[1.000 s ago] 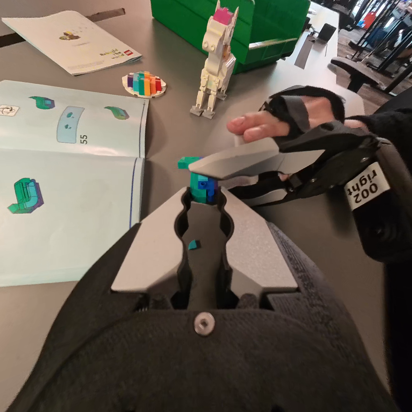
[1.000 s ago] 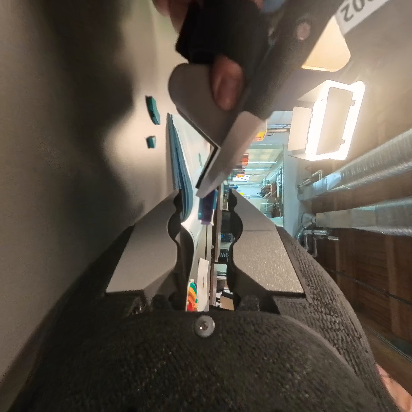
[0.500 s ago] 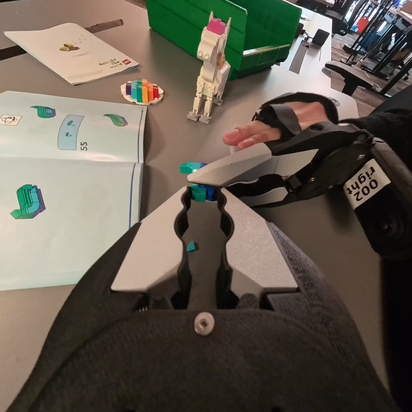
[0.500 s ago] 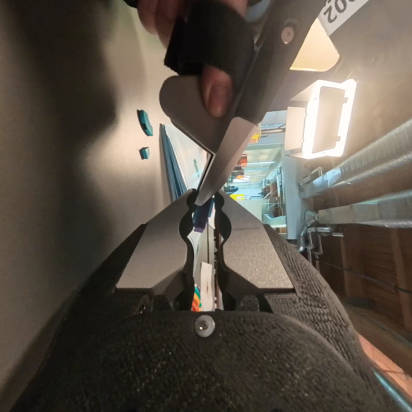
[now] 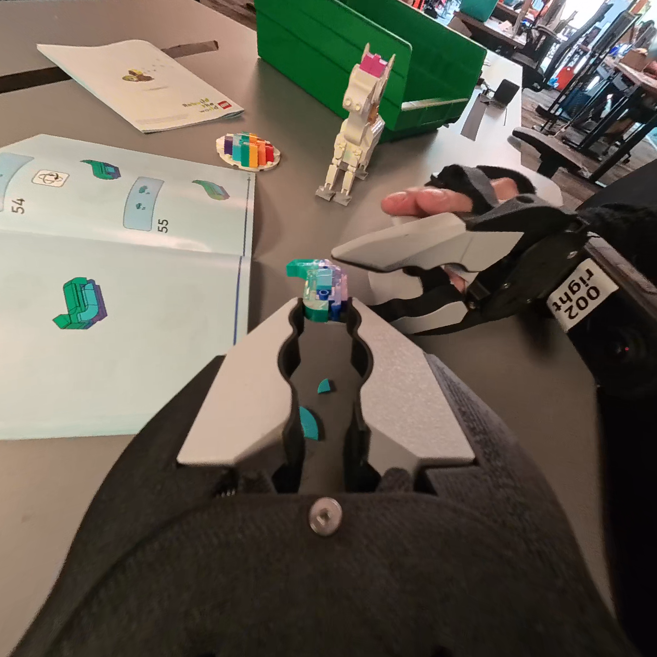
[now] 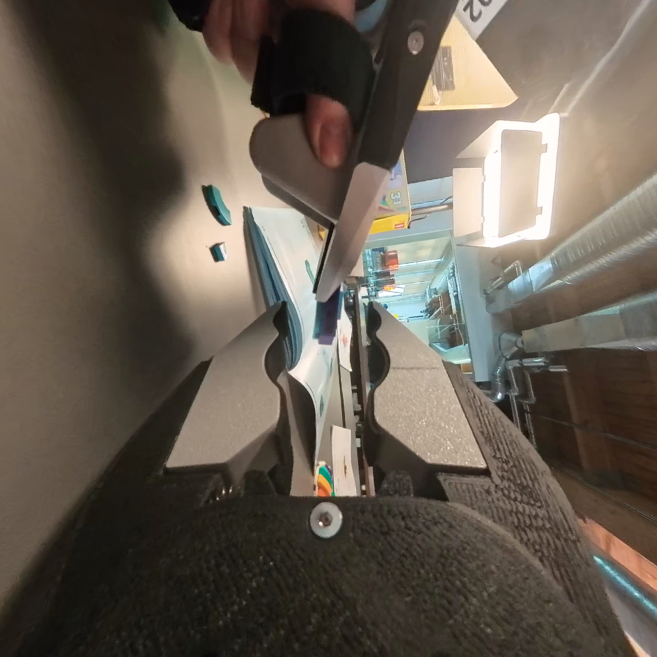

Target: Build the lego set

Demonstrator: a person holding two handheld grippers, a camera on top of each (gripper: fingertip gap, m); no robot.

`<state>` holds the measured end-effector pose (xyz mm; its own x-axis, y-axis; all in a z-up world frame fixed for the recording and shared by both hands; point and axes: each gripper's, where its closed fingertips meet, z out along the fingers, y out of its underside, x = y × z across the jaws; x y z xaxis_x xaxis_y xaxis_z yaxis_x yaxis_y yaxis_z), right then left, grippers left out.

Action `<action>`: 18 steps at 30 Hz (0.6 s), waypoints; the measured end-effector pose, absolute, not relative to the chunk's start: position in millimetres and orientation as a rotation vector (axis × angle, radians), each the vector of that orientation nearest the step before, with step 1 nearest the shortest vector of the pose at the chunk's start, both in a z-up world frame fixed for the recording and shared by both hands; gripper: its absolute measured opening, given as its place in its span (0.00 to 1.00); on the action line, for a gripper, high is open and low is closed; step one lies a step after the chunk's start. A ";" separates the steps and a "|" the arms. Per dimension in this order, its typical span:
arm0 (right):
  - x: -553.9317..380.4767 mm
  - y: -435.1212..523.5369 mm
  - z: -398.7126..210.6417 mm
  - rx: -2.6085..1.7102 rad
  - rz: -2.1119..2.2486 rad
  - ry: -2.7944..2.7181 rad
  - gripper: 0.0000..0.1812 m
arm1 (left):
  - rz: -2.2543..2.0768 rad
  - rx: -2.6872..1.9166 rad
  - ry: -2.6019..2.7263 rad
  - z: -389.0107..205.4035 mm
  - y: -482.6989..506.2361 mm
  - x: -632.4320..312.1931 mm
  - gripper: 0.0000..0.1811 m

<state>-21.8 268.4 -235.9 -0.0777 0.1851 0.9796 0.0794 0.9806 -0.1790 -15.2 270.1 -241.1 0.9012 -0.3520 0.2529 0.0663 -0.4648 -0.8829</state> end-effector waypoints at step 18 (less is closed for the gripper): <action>-12.9 280.8 -231.7 -0.439 0.376 -1.706 0.24 | -0.313 -1.894 0.141 -213.5 262.7 -52.4 0.12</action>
